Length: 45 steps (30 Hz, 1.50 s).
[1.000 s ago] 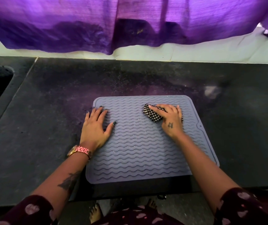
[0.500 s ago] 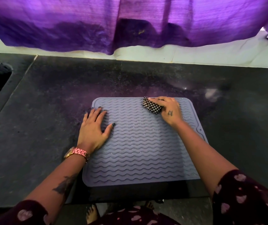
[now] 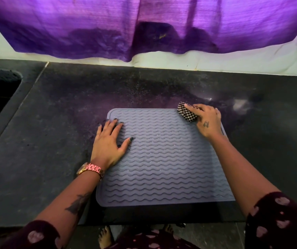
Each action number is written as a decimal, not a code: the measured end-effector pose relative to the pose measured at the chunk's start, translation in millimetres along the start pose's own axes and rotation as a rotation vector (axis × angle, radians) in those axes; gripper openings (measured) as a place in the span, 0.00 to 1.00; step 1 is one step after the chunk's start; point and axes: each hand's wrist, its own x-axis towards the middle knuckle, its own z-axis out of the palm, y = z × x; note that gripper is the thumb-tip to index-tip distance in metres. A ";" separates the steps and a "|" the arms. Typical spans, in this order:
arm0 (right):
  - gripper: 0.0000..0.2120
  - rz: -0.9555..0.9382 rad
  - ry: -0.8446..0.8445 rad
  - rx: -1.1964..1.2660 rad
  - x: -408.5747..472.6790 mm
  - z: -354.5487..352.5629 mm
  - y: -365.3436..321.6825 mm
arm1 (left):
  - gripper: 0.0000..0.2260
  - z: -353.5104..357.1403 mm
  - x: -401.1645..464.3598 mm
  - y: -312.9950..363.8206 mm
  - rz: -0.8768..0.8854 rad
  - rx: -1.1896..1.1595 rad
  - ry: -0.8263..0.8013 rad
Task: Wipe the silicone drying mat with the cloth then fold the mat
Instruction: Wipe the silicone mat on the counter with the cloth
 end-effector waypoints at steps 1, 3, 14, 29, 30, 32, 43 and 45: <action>0.34 0.027 -0.017 -0.033 -5.6 3.8 3.9 | 0.34 0.6 0.3 -0.6 -0.001 0.004 -0.002; 0.34 0.048 -0.067 -0.061 -10.1 8.9 8.9 | 0.33 1.7 0.4 -1.1 -0.003 0.008 -0.004; 0.33 0.052 -0.020 -0.033 -28.2 1.2 22.2 | 0.33 -1.5 0.5 -0.8 -0.012 -0.002 -0.016; 0.33 0.096 -0.041 -0.058 -73.8 -5.6 11.7 | 0.34 -7.3 -0.5 3.7 -0.005 -0.031 -0.013; 0.32 0.079 -0.058 -0.044 -69.0 -11.0 12.3 | 0.34 -8.0 -0.9 4.6 -0.001 -0.034 -0.014; 0.32 0.033 -0.020 0.002 -64.6 -20.8 11.9 | 0.34 -9.6 -2.2 5.2 0.000 -0.043 -0.002; 0.30 -0.007 -0.012 0.016 -106.2 -22.2 0.2 | 0.33 -11.3 -2.8 6.2 0.007 -0.061 0.010; 0.31 -0.027 0.042 -0.006 -118.0 -25.5 0.5 | 0.33 -11.2 -2.9 5.6 0.009 -0.060 0.013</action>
